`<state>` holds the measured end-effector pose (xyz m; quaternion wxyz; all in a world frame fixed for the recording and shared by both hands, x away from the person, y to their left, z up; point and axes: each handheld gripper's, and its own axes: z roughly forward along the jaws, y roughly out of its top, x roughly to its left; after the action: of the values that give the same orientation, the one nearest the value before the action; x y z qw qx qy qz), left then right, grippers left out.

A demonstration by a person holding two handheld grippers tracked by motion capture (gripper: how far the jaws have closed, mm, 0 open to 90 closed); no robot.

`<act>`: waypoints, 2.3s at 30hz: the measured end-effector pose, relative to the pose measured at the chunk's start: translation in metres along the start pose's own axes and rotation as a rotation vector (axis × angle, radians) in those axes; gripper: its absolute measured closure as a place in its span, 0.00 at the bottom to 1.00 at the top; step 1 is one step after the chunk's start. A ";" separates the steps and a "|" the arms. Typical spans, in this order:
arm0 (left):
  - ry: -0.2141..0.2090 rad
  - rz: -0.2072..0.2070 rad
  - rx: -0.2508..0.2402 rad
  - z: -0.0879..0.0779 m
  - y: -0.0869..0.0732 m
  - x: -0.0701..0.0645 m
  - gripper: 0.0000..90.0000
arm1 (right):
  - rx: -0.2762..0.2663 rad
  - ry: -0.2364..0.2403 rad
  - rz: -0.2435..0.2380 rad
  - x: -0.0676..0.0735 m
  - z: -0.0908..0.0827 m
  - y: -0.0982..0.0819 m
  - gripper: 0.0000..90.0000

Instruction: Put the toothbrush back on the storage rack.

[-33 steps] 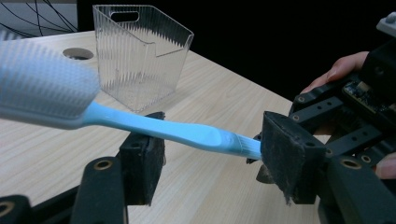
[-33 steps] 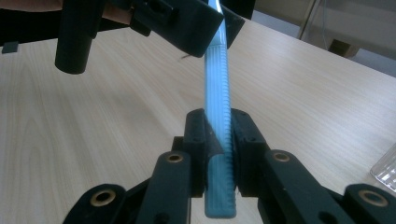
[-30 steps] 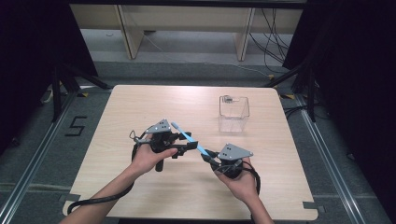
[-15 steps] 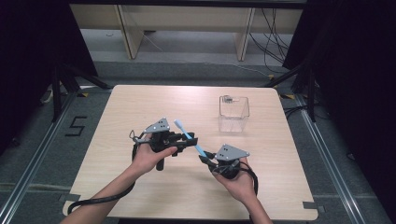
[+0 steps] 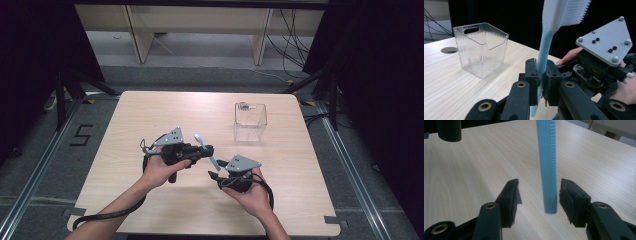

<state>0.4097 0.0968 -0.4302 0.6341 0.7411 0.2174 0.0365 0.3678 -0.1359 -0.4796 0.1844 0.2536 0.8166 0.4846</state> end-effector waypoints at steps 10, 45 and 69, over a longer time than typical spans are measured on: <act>0.048 0.030 0.006 -0.005 0.004 0.001 0.92 | 0.009 -0.006 0.012 0.001 -0.010 0.001 0.54; 0.119 0.102 0.035 -0.004 0.007 -0.002 0.92 | -0.052 -0.055 0.058 0.008 -0.017 0.016 0.65; 0.117 0.113 0.051 0.005 0.009 -0.006 0.92 | -0.114 -0.122 0.097 0.005 0.002 0.030 0.69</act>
<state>0.4082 0.0892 -0.4216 0.5983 0.7646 0.2129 0.1097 0.3714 -0.1195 -0.4544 0.2240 0.3109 0.7619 0.5222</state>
